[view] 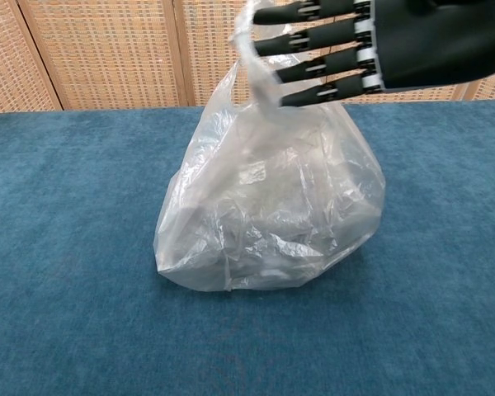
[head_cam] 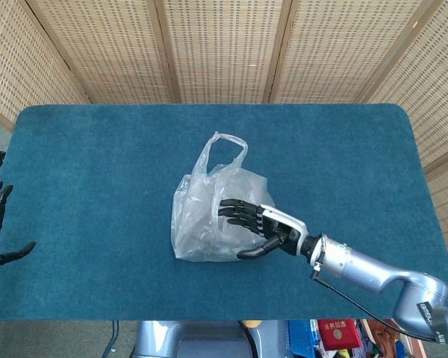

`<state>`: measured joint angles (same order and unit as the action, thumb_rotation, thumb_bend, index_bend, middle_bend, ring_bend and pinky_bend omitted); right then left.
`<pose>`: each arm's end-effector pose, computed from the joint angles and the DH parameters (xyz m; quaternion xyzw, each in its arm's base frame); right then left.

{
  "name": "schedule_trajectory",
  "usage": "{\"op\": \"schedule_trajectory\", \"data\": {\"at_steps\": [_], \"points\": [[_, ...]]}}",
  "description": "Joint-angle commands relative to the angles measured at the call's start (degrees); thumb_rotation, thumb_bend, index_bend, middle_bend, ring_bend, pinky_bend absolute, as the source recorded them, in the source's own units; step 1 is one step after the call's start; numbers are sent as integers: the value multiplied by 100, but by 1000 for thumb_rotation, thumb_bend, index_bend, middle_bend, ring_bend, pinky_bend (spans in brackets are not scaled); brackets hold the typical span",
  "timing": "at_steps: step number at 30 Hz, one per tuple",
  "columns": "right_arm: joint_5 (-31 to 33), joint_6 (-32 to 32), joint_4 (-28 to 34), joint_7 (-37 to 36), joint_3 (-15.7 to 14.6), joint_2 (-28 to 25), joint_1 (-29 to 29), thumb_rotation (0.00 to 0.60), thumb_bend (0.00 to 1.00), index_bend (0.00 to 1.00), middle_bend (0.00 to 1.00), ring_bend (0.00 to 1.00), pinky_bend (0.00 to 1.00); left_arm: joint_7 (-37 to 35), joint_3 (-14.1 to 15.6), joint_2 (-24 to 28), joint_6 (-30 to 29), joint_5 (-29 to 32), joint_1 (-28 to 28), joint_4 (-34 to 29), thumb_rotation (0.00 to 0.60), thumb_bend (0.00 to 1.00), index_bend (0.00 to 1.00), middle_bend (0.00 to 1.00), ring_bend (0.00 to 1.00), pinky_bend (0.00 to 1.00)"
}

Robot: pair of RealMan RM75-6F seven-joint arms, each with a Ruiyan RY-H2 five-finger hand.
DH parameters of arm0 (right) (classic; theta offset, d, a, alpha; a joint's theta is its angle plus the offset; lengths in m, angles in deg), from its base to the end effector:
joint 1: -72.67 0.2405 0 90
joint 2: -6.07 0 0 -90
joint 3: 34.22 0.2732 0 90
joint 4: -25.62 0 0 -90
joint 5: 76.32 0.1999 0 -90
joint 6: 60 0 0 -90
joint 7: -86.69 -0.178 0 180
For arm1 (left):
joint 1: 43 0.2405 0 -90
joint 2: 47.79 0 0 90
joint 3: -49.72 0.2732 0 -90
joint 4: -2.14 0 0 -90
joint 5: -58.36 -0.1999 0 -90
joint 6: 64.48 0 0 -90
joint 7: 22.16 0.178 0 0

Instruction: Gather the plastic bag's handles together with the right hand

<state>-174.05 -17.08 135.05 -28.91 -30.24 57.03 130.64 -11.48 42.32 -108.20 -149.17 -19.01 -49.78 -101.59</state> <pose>-0.0406 -0.3308 0.1031 -0.3875 0.8315 -0.3670 0.1544 -0.2962 0.2364 0.1988 -0.5611 -0.3808 -0.3784 0.6300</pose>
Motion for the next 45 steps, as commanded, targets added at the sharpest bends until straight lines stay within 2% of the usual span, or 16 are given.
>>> {"op": "schedule_trajectory", "data": {"at_steps": [1,7,13,19,24,27,30,39,45], "points": [[168,-84,-18,-332,104,154,165,600,0,111,161,32,17,-15,-5,1,-2,11,-1,9,600,153,0,0,0,0],[169,312,-264,-850,164,409,149,600,0,115,161,36,31,-79,-16,13,11,35,-9,31,600,155,0,0,0,0],[320,762,-386,-1194,243,580,7,600,0,114,161,40,88,-154,-22,39,11,51,-5,36,600,153,0,0,0,0],[489,1104,-371,-1310,329,707,-150,600,0,111,161,50,162,-175,-10,46,27,36,-16,39,600,156,0,0,0,0],[616,1202,-319,-1264,365,849,-226,600,0,111,161,50,168,-196,-16,54,27,56,-16,33,600,156,0,0,0,0],[708,1089,-229,-1139,367,891,-207,600,0,112,163,54,171,-211,-18,62,19,58,-13,30,600,155,0,0,0,0],[925,692,-61,-924,351,907,-93,600,0,113,164,56,172,-232,-14,71,12,54,-8,25,600,157,0,0,0,0],[1614,-55,128,-11,432,1182,87,600,0,113,157,38,171,-331,-12,100,-2,55,9,49,600,156,0,0,0,0],[1845,-322,234,477,505,1125,85,600,0,28,40,0,17,-416,-16,134,-7,48,17,46,600,156,0,0,0,0]]}}
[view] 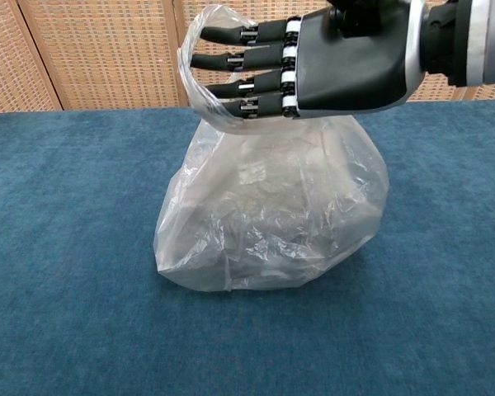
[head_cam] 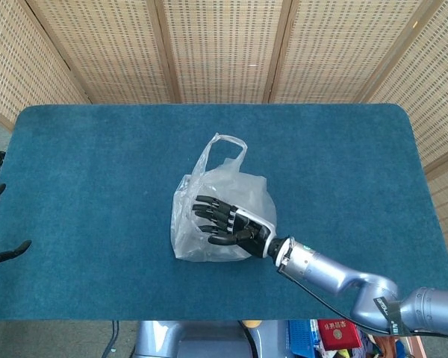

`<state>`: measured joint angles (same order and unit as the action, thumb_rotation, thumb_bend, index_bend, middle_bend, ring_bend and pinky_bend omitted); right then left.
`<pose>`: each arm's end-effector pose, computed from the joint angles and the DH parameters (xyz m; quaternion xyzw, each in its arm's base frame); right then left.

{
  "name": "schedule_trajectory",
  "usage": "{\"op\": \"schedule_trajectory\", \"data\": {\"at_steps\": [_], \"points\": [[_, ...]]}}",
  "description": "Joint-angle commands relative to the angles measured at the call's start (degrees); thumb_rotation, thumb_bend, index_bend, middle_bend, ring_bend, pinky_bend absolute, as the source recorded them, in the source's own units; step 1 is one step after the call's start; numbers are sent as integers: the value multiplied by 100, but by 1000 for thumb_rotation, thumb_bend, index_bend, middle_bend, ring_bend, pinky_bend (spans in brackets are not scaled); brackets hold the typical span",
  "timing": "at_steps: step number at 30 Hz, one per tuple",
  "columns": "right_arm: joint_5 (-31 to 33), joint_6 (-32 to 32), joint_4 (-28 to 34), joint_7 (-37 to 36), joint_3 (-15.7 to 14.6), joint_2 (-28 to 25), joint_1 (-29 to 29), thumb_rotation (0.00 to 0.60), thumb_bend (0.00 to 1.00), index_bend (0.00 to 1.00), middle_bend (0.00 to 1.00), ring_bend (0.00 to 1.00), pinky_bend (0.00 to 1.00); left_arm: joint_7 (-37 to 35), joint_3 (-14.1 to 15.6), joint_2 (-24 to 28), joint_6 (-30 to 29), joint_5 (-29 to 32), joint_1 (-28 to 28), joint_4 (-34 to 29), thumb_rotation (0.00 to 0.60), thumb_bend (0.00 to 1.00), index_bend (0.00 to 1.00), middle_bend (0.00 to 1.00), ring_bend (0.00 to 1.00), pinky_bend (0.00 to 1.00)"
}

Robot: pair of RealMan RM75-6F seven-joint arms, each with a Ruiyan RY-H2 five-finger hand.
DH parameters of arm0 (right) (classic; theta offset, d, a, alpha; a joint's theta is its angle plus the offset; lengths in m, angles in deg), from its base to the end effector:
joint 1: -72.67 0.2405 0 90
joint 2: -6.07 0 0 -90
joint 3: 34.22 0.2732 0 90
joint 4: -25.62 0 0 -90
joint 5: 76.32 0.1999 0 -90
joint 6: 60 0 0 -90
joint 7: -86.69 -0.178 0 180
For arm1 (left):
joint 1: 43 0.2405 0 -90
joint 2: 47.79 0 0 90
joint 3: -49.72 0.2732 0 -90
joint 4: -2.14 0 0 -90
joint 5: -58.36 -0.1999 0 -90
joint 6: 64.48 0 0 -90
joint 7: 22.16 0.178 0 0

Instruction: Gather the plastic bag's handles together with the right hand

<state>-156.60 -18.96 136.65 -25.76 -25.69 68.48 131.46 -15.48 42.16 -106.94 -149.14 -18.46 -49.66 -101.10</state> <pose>-0.0126 -0.3319 0.0556 -0.2517 0.8711 -0.3595 0.2204 -0.3005 0.2364 0.2076 -0.5482 -0.3927 -0.3907 0.6266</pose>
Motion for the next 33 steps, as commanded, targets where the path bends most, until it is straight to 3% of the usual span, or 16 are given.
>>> {"op": "schedule_trajectory", "data": {"at_steps": [1,9,15,21,26,33], "points": [[110,-189,89,193,81,-48,2,600,0,15,29,0,13,-25,-2,16,-24,-20,9,-10,600,154,0,0,0,0],[304,-752,-56,317,332,-28,159,600,0,5,0,0,13,3,18,15,-38,-55,11,-20,600,156,0,0,0,0],[1080,-1334,-241,820,434,64,352,600,0,5,0,0,13,27,11,0,0,-14,-10,-1,600,156,0,0,0,0],[1531,-1519,-302,1159,571,166,359,600,0,19,1,0,13,22,4,0,0,-8,-16,-4,600,154,0,0,0,0],[1603,-1627,-436,1281,863,347,239,600,0,43,26,0,7,21,10,-2,9,-16,-23,-3,600,155,0,0,0,0],[1448,-1671,-659,1085,1445,789,6,600,0,100,155,28,42,50,1,-20,29,30,-36,14,600,158,0,0,0,0]]}}
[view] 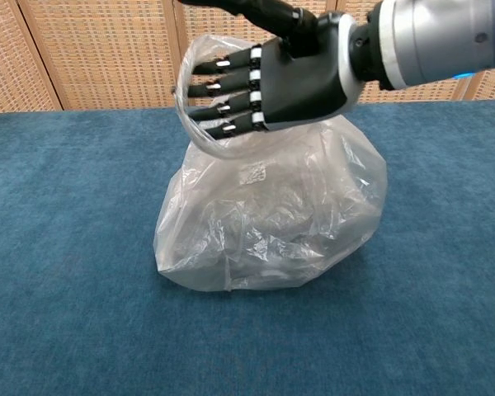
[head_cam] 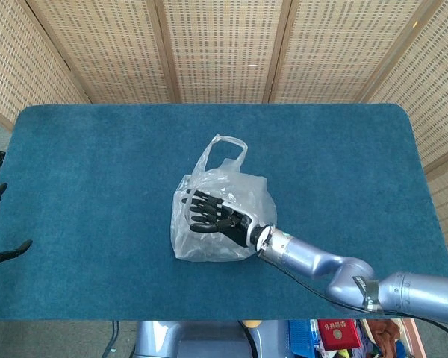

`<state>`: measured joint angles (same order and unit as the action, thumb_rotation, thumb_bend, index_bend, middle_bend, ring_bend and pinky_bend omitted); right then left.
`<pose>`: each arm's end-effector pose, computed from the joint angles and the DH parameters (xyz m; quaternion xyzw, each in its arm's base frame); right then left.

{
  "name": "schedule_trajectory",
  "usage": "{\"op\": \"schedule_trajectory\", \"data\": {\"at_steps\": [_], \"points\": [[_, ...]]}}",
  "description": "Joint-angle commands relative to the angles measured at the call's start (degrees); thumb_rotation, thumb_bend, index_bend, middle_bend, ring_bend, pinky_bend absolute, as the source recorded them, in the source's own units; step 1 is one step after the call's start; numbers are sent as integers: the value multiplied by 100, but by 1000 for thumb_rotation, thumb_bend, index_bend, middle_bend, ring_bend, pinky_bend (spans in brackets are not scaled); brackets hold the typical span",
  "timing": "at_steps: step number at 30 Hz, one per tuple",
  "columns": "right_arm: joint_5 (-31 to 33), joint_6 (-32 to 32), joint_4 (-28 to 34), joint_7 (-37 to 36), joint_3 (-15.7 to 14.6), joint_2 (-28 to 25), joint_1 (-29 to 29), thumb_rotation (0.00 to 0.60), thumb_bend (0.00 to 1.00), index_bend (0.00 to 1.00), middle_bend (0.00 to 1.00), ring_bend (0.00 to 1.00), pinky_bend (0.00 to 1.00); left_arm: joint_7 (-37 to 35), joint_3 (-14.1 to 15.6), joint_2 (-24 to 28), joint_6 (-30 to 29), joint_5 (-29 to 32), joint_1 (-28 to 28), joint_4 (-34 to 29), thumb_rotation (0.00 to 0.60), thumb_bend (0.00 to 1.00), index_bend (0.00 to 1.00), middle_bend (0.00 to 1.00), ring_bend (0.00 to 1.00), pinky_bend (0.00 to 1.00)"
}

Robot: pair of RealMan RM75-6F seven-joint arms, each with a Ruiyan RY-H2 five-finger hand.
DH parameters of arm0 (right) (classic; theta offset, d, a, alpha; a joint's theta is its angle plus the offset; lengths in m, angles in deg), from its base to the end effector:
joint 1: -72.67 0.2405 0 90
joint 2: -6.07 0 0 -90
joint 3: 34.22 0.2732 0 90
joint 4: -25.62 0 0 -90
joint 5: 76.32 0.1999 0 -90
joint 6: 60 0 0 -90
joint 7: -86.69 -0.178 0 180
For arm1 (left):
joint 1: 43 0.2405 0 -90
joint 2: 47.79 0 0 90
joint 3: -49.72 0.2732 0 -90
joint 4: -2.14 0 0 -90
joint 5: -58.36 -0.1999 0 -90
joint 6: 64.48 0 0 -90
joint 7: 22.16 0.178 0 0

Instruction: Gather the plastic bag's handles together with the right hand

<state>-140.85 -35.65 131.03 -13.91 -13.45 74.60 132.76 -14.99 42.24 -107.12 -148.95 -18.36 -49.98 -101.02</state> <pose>0.0106 -0.3600 0.0273 -0.2411 0.8922 -0.3361 0.1812 -0.3000 0.2379 0.2060 -0.5511 -0.3912 -0.3885 0.6263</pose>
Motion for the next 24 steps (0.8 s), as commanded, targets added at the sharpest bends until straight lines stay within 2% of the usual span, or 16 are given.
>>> {"op": "schedule_trajectory", "data": {"at_steps": [1,5,11,17,24], "points": [[-194,39,-121,-130,334,242,-181,600,0,109,188,58,81,-3,-12,-4,21,37,-10,11,600,158,0,0,0,0],[-378,173,-85,-288,611,356,-401,600,0,139,281,149,231,-18,-33,-4,62,95,-30,33,600,157,0,0,0,0],[-542,-26,-59,-350,801,186,-630,600,0,265,436,319,352,3,-43,-21,131,143,-70,64,600,158,0,0,0,0],[-625,-364,21,-335,971,-145,-815,600,0,311,509,393,410,11,-102,-88,229,134,-191,220,600,160,0,0,0,0],[-1105,-689,314,-377,1203,-719,-1228,600,0,316,579,458,447,-403,-294,-249,613,21,-585,863,600,165,0,0,0,0]]}}
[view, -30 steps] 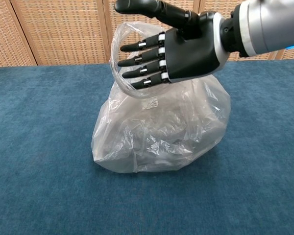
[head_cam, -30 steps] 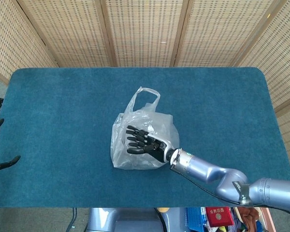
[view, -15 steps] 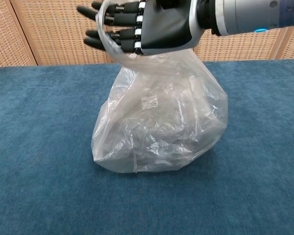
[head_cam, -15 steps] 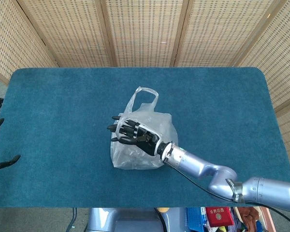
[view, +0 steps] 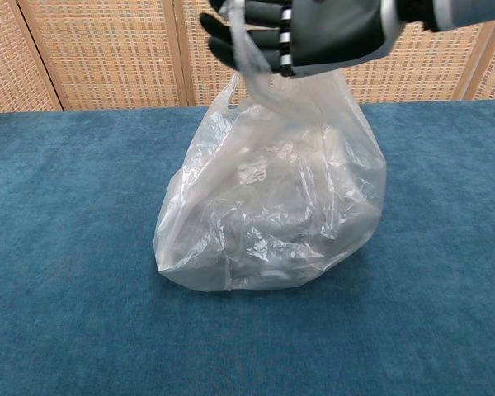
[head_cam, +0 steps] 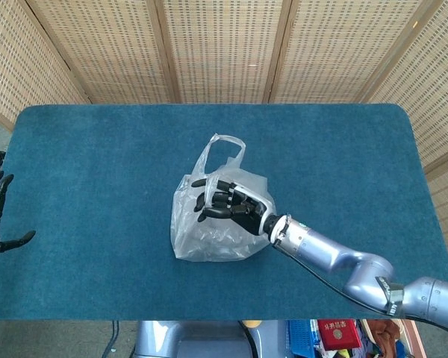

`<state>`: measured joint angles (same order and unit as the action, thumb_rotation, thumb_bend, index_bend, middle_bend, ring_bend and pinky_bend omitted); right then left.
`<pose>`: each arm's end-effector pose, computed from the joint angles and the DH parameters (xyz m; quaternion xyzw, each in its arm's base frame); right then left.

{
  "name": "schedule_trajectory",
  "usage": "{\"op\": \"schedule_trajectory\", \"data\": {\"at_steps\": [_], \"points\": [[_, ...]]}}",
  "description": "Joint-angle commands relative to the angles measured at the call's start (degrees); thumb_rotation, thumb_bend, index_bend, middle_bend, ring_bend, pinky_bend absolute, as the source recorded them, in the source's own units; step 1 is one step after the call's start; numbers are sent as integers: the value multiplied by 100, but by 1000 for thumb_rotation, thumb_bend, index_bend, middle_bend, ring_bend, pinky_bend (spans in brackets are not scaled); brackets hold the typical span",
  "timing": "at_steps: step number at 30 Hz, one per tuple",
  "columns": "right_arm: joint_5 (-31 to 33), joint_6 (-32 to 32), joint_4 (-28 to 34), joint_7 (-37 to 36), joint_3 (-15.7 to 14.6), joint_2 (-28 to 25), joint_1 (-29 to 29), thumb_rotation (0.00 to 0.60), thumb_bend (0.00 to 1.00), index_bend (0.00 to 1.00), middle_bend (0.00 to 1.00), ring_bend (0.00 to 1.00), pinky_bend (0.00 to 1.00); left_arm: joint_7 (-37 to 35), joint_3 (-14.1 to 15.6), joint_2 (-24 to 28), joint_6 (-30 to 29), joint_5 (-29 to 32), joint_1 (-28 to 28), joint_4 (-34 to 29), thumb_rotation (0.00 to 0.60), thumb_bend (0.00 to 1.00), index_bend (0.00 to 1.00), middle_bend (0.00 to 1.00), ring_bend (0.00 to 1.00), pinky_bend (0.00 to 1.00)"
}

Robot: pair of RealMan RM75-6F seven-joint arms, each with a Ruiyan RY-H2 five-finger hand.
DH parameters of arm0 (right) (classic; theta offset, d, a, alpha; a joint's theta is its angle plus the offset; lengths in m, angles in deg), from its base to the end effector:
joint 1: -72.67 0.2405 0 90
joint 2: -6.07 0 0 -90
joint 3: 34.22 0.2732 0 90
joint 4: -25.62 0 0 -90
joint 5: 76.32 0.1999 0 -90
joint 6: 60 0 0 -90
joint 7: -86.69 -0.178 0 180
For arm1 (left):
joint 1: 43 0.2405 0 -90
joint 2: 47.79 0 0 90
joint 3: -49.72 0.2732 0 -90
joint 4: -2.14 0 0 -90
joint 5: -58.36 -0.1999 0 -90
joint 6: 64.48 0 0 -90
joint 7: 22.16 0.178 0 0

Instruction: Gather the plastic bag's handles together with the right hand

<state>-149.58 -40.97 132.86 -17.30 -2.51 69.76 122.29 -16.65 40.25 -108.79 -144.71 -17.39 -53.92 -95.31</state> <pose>-0.0045 -0.3676 0.0746 -0.2466 0.8733 -0.3784 0.1825 -0.3032 0.2685 0.2020 -0.5686 -0.3757 -0.3899 0.6193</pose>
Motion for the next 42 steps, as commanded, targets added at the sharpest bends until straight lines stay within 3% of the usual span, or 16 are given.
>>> {"op": "schedule_trajectory", "data": {"at_steps": [1,8,13,19,22,26,31,36,42], "points": [[-324,-201,159,-58,135,-316,-241,600,0,317,588,464,450,-302,-119,-106,230,-113,-247,394,600,164,0,0,0,0],[-1129,-220,160,-520,143,-795,-727,600,0,339,637,501,473,-724,-228,-330,436,-427,-638,1104,600,166,0,0,0,0],[-1800,128,15,-1057,-150,-992,-893,600,0,393,643,502,475,-905,-267,-519,625,-692,-986,1527,600,167,0,0,0,0],[-3146,1227,-396,-2276,-1005,-1376,-793,600,0,508,646,503,475,-1146,-331,-897,846,-1032,-1529,2165,600,178,0,0,0,0],[-3705,1767,-711,-2885,-1473,-1523,-642,600,0,525,646,502,475,-1231,-376,-1107,823,-1170,-1735,2422,600,231,0,0,0,0],[-4574,2840,-1389,-3916,-2329,-1674,-301,600,0,527,646,503,475,-1794,-357,-1448,817,-1505,-2124,2854,600,285,1,0,0,1],[-5054,3825,-1980,-4461,-3008,-1817,-64,600,0,527,646,503,475,-1795,-468,-1993,875,-1634,-2639,3420,600,310,53,0,0,55],[-5179,4335,-2322,-4516,-3519,-1870,82,600,0,527,646,502,475,-1906,-671,-2189,1602,-1035,-2991,3048,600,307,58,0,0,72],[-5169,4722,-2563,-4481,-3978,-1809,225,600,0,527,646,499,475,-1155,-908,-2233,2070,-436,-3298,2414,600,305,58,0,0,74]]}}
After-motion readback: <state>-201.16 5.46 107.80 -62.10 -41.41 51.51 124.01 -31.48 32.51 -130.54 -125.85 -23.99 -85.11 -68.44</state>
